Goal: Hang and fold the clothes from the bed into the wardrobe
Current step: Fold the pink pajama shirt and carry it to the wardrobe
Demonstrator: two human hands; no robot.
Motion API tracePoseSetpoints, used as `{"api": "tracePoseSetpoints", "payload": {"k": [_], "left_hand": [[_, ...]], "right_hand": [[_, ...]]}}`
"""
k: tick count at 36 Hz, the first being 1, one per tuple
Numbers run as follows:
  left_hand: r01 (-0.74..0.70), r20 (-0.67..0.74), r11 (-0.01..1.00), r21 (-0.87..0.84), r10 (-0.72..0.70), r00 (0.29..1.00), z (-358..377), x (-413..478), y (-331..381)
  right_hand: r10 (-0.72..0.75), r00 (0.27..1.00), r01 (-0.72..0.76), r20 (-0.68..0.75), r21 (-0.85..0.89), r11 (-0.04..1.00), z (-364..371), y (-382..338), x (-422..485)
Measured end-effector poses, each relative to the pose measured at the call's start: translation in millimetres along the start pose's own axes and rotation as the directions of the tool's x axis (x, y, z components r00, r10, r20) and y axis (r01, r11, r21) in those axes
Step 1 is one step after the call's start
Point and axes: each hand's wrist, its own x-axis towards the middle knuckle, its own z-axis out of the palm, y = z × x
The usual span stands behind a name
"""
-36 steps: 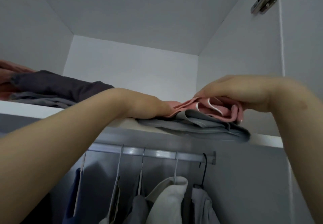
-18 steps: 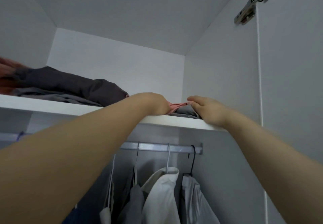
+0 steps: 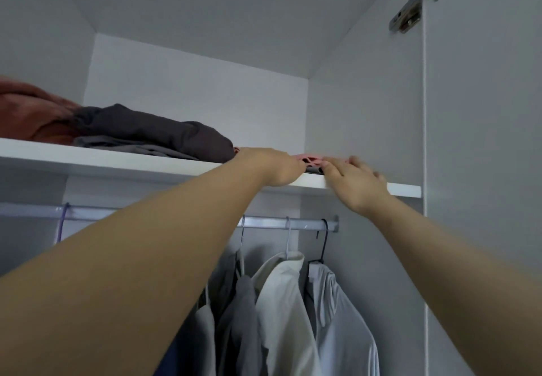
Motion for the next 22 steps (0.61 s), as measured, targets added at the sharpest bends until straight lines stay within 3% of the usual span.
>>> {"api": "tracePoseSetpoints", "payload": {"k": [7,14,18,22], "left_hand": [[-0.044,-0.091,0.998,0.039,0.048,0.995,-9.2,-35.6,4.2],[-0.053,-0.195,0.998,0.036,0.059,0.979,-5.6,-99.4,3.3],[-0.054,-0.25,0.956,-0.287,-0.021,0.968,0.8,-140.8,15.0],[-0.034,-0.318,0.93,-0.367,-0.091,0.944,2.5,-188.6,26.6]], "right_hand": [[0.009,0.999,-0.008,0.052,-0.003,1.0,-8.7,-7.1,-20.1],[-0.07,0.987,0.019,0.144,0.331,0.944,-23.4,-9.1,-70.9],[-0.005,1.0,-0.002,0.013,0.494,0.87,-34.2,-0.3,-109.0],[0.051,0.998,-0.065,0.041,0.544,0.837,-51.6,-4.3,-141.6]]}}
